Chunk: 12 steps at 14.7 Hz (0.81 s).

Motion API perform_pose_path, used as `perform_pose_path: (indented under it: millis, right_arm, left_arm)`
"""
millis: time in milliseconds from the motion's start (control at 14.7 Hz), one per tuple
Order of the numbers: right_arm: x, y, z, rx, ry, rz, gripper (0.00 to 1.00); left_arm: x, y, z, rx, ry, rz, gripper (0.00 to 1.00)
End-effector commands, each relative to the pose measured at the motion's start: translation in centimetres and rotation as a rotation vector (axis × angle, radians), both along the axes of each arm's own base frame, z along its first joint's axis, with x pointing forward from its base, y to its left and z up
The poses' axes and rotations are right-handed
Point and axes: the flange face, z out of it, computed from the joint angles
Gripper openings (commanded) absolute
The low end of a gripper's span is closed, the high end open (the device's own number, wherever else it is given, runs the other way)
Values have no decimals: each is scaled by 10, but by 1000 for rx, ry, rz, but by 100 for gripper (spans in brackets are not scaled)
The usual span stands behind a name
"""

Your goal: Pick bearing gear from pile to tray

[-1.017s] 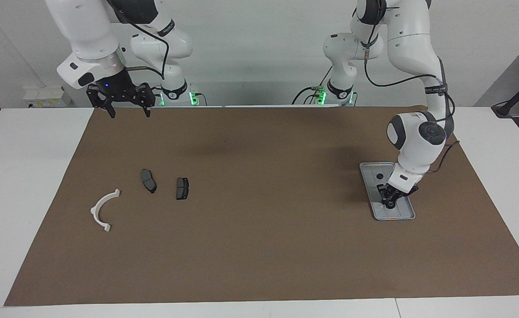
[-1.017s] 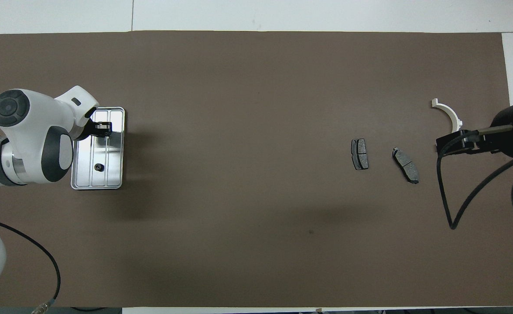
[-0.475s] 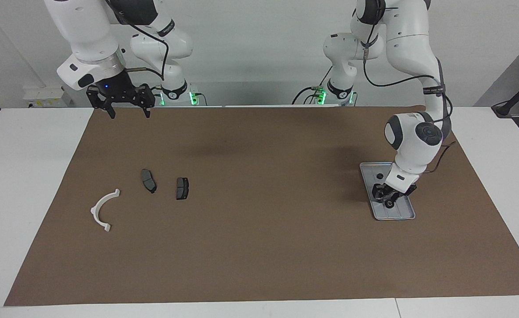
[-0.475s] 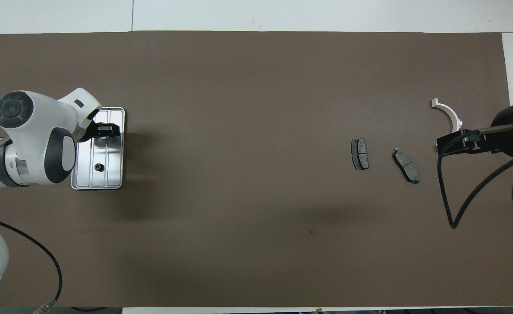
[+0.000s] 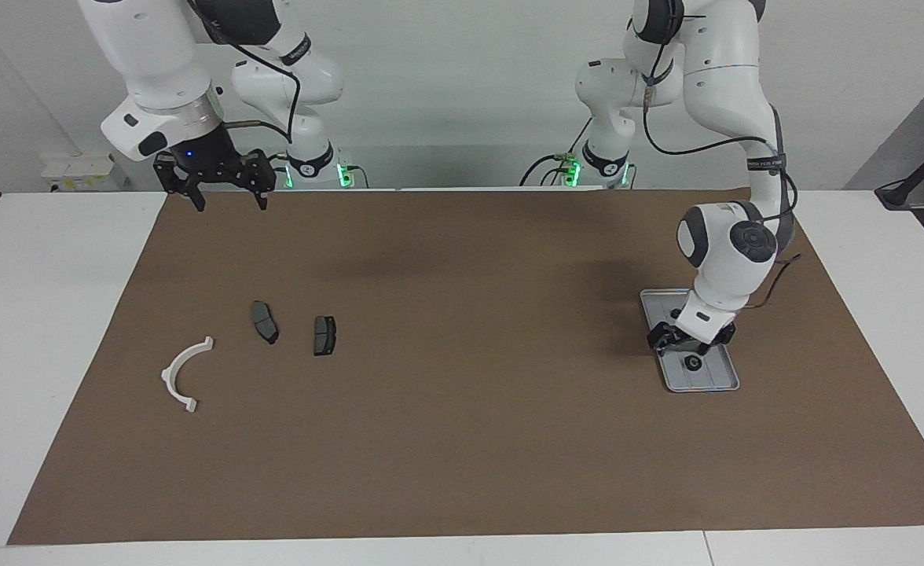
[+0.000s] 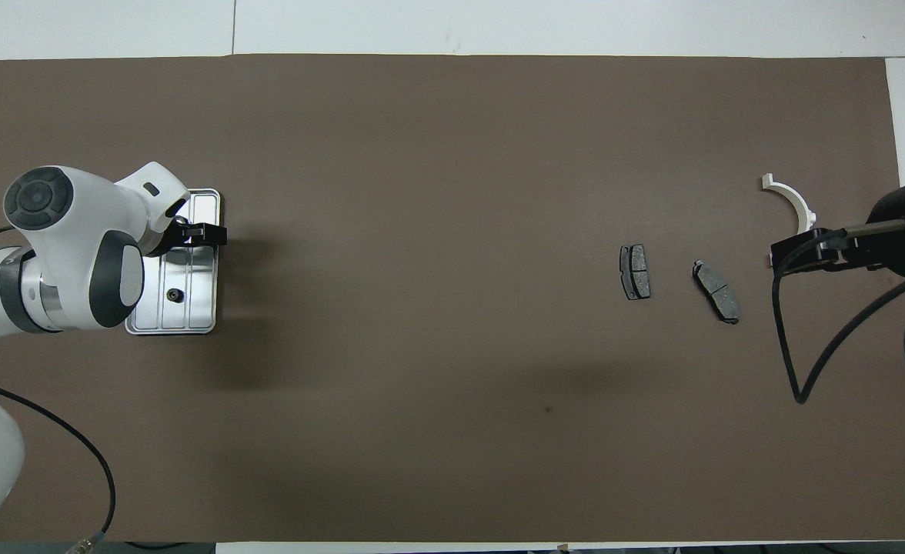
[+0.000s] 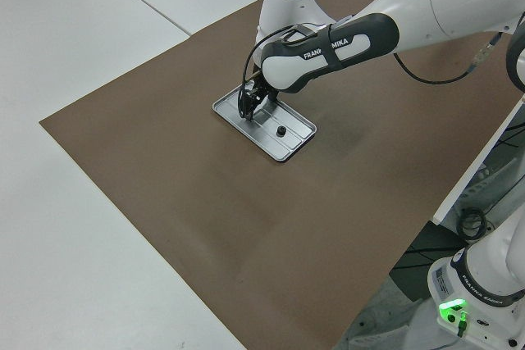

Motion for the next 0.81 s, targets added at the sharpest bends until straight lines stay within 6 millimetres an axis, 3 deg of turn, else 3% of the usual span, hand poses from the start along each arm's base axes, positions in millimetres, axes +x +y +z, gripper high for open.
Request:
perform_pose_path:
  millis: [0, 271, 610, 746]
  right_arm:
    - [0, -1, 0, 32, -6, 9, 100]
    - [0, -2, 0, 32, -6, 9, 100]
    - [0, -1, 0, 32, -6, 11, 100]
    - [0, -1, 0, 32, -6, 11, 100]
  left_arm:
    - [1, 4, 3, 1, 23, 15, 100]
    - [20, 7, 53, 3, 35, 18, 100]
    - [24, 13, 98, -2, -4, 29, 100]
    - [23, 13, 126, -6, -34, 34, 100]
